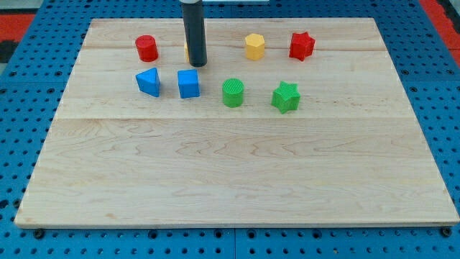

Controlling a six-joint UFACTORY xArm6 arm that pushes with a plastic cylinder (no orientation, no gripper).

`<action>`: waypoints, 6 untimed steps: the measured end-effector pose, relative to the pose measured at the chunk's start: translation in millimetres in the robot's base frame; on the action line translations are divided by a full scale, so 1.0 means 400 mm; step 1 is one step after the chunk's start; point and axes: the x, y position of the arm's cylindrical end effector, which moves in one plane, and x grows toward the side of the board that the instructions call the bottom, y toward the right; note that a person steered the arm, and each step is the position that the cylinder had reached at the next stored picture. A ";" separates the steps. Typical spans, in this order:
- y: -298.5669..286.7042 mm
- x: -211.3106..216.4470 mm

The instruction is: Slightly move the blue cube to the right side of the blue triangle

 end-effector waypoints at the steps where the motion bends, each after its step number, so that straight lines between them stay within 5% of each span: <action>1: -0.003 -0.012; 6: -0.064 0.085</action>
